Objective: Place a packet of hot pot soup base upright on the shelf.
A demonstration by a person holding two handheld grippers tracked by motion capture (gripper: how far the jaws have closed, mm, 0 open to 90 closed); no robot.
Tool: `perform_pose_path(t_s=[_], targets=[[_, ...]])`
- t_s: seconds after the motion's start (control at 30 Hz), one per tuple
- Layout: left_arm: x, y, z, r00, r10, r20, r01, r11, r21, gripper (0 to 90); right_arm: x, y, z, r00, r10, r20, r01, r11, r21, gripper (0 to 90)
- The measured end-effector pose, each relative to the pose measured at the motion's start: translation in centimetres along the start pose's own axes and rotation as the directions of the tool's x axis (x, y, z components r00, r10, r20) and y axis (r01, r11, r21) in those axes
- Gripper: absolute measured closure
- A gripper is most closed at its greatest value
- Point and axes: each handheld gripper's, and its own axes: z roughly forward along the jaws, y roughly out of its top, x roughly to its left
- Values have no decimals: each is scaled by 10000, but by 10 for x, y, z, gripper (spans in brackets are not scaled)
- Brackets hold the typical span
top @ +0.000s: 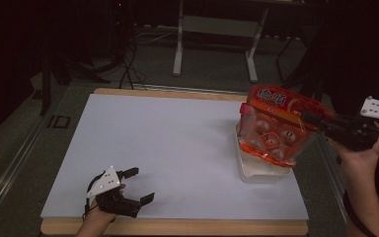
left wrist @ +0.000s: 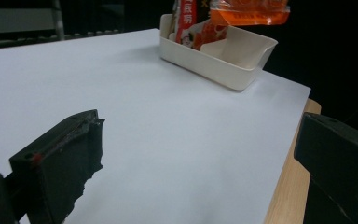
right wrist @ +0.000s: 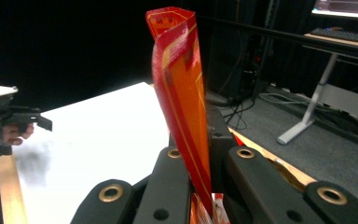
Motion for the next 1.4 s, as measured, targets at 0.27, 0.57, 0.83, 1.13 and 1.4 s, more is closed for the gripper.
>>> perform_pose_path(t_s=[0.27,0.57,0.83,1.13,1.4], targets=[[2,-8,-11,9988,-431,-235,425,9988,-250,16,-11,-14,-1,9993,319,173,-321,9994,142,900],[1,-9,-9,9991,-310,-283,307,9994,-133,16,-16,-31,16,9989,436,171,-446,9971,622,900],[-1,-9,-6,9996,-150,-256,150,9999,25,15,-16,-36,24,9983,569,124,-576,9961,666,900],[-1,-11,-5,9995,-185,-237,186,9998,36,16,-16,-51,34,9969,781,10,-778,9926,931,900],[-1,-11,-1,9996,-181,-202,184,9998,123,16,-19,-69,26,9928,1195,9,-1192,9898,785,900]])
